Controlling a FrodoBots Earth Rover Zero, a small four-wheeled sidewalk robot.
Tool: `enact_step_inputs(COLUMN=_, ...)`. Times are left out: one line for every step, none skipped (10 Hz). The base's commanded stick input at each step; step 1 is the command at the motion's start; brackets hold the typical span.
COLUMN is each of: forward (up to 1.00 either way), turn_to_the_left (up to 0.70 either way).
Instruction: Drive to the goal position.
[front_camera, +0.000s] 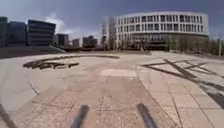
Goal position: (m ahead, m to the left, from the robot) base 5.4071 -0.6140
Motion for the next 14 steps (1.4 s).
enact_step_inputs(forward=0.70, turn_to_the_left=0.00)
enact_step_inputs(forward=0.70, turn_to_the_left=0.00)
enact_step_inputs(forward=0.70, turn_to_the_left=0.00)
enact_step_inputs(forward=0.70, turn_to_the_left=0.00)
enact_step_inputs(forward=0.70, turn_to_the_left=0.00)
enact_step_inputs(forward=0.70, turn_to_the_left=0.00)
enact_step_inputs(forward=0.70, turn_to_the_left=0.00)
enact_step_inputs(forward=0.70, turn_to_the_left=0.00)
enact_step_inputs(forward=0.70, turn_to_the_left=0.00)
enact_step_inputs(forward=0.70, turn_to_the_left=0.00)
enact_step_inputs(forward=0.70, turn_to_the_left=0.00)
enact_step_inputs(forward=0.70, turn_to_the_left=0.00)
enact_step_inputs(forward=0.70, turn_to_the_left=0.00)
enact_step_inputs(forward=0.70, turn_to_the_left=0.00)
